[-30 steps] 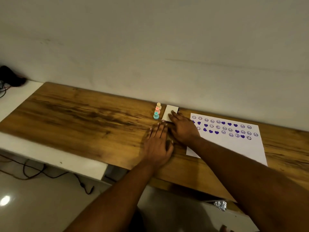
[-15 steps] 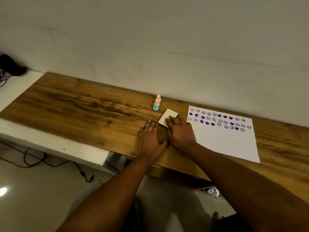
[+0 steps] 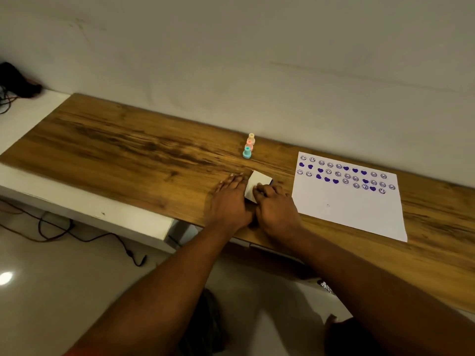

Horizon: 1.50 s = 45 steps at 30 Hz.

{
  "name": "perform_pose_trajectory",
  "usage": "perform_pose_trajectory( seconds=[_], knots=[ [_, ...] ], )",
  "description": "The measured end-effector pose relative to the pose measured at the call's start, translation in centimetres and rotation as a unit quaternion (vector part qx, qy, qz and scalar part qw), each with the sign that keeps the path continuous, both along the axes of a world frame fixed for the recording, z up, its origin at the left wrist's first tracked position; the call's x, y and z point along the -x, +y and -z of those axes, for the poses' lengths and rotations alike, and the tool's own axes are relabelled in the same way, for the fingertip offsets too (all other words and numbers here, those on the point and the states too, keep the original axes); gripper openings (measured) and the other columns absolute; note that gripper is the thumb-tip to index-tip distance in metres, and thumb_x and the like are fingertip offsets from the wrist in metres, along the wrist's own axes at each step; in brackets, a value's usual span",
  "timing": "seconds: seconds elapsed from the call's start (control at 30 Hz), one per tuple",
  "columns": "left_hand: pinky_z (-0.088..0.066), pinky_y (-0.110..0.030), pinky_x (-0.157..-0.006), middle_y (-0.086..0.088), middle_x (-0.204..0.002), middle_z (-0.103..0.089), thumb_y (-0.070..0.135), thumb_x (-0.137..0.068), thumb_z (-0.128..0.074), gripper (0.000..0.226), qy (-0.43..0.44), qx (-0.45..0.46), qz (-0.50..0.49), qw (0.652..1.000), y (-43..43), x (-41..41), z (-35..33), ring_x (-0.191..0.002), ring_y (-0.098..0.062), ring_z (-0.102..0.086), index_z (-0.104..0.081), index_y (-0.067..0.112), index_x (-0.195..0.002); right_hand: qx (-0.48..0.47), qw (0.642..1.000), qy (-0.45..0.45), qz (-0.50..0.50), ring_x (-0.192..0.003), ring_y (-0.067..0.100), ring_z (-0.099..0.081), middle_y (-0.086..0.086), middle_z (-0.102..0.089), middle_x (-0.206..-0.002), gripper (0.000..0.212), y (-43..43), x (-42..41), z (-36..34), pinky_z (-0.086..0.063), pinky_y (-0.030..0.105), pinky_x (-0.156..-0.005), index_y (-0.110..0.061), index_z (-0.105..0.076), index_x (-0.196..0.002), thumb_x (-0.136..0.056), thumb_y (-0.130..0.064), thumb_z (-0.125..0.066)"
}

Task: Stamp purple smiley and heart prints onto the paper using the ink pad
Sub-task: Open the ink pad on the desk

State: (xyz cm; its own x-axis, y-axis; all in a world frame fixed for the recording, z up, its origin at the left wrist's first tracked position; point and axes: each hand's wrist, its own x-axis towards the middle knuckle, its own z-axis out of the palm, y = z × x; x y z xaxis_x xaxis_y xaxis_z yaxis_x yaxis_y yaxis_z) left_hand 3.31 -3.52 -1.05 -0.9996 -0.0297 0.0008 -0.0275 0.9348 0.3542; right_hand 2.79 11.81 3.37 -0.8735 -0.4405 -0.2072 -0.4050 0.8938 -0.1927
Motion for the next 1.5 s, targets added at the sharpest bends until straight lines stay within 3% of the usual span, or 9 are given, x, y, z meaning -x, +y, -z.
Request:
perform_pose_trajectory(
  seconds=[0.17, 0.33, 0.5, 0.63, 0.9, 1.03, 1.17, 1.27, 1.5],
  knots=[
    [-0.026, -0.046, -0.123, -0.002, -0.166, -0.037, 0.068, -0.08, -0.07, 0.09, -0.027, -0.011, 0.067, 0.997, -1.5, 2.0, -1.4, -0.156, -0.025, -0.025, -0.045, 0.027, -0.157, 0.04, 0.998, 0.018, -0.055, -0.143, 0.028, -0.045, 0.002, -0.053, -0.155, 0.047, 3.0, 3.3, -0.7, -0.042, 0.044, -0.113, -0.03, -0.057, -0.149, -0.103, -0.039, -0.06],
    [-0.03, -0.055, -0.12, -0.004, -0.162, -0.032, 0.065, -0.078, -0.072, 0.086, -0.057, -0.007, 0.132, 0.99, -2.4, 3.3, -2.2, -0.154, -0.028, -0.017, -0.051, 0.031, -0.154, 0.06, 0.994, -0.005, -0.088, -0.153, 0.025, -0.034, -0.003, -0.044, -0.163, 0.052, 4.8, 6.1, -0.8, -0.033, 0.047, -0.118, -0.038, -0.057, -0.143, -0.093, -0.046, -0.073],
    [-0.026, -0.049, -0.118, -0.001, -0.153, -0.044, 0.062, -0.078, -0.077, 0.084, -0.062, -0.009, 0.147, 0.987, -2.6, 4.0, -2.8, -0.147, -0.025, -0.027, -0.05, 0.035, -0.153, 0.082, 0.993, -0.016, -0.088, -0.133, 0.022, -0.058, -0.004, -0.064, -0.145, 0.059, 5.2, 7.6, -0.6, -0.044, 0.037, -0.104, -0.039, -0.058, -0.139, -0.086, -0.05, -0.08],
    [-0.031, -0.049, -0.118, 0.002, -0.153, -0.051, 0.054, -0.071, -0.086, 0.096, -0.041, -0.066, 0.128, 0.989, -3.1, 4.0, -3.0, -0.145, -0.023, -0.036, -0.044, 0.033, -0.155, 0.092, 0.991, -0.012, -0.097, -0.132, 0.024, -0.059, -0.001, -0.065, -0.145, 0.072, 5.2, 7.9, -0.6, -0.047, 0.04, -0.102, -0.038, -0.05, -0.151, -0.087, -0.054, -0.077],
    [-0.037, -0.05, -0.115, 0.019, -0.128, -0.063, 0.043, -0.065, -0.094, 0.105, -0.05, -0.14, 0.096, 0.984, -3.7, 4.2, -3.2, -0.136, -0.015, -0.045, -0.04, 0.033, -0.155, 0.107, 0.986, -0.017, -0.125, -0.13, 0.022, -0.062, 0.001, -0.068, -0.142, 0.05, 5.7, 8.7, -1.0, -0.052, 0.039, -0.103, -0.025, -0.061, -0.146, -0.101, -0.046, -0.064],
    [-0.039, -0.054, -0.114, 0.019, -0.127, -0.061, 0.042, -0.063, -0.094, 0.107, -0.046, -0.151, 0.096, 0.983, -3.7, 4.1, -3.1, -0.135, -0.016, -0.047, -0.04, 0.035, -0.155, 0.175, 0.981, -0.039, -0.075, -0.11, 0.019, -0.069, 0.0, -0.076, -0.123, 0.035, 5.7, 9.0, -0.8, -0.057, 0.033, -0.086, -0.023, -0.069, -0.135, -0.109, -0.038, -0.051],
    [-0.039, -0.052, -0.117, 0.0, -0.153, -0.049, 0.043, -0.066, -0.094, 0.11, -0.059, -0.151, 0.085, 0.983, -3.5, 4.1, -3.4, -0.142, -0.024, -0.041, -0.034, 0.04, -0.157, 0.208, 0.977, -0.036, -0.024, -0.106, 0.02, -0.065, 0.003, -0.073, -0.119, 0.031, 5.4, 9.8, -0.2, -0.051, 0.025, -0.077, -0.02, -0.07, -0.128, -0.11, -0.033, -0.048],
    [-0.04, -0.048, -0.117, -0.002, -0.156, -0.046, 0.042, -0.068, -0.094, 0.112, -0.057, -0.156, 0.093, 0.982, -3.6, 4.0, -3.4, -0.142, -0.023, -0.04, -0.031, 0.034, -0.16, 0.212, 0.977, -0.021, 0.002, -0.102, 0.021, -0.062, 0.003, -0.068, -0.113, 0.028, 4.8, 10.2, 0.3, -0.044, 0.023, -0.071, -0.018, -0.069, -0.123, -0.111, -0.032, -0.048],
    [-0.042, -0.037, -0.11, 0.011, -0.123, -0.062, 0.045, -0.064, -0.095, 0.119, -0.051, -0.159, 0.105, 0.98, -4.6, 4.0, -3.3, -0.128, -0.014, -0.048, -0.029, 0.026, -0.161, 0.209, 0.976, -0.037, 0.044, -0.109, 0.026, -0.064, 0.01, -0.071, -0.122, 0.034, 3.6, 11.0, 1.4, -0.042, 0.029, -0.076, -0.017, -0.067, -0.127, -0.111, -0.039, -0.047]
  ],
)
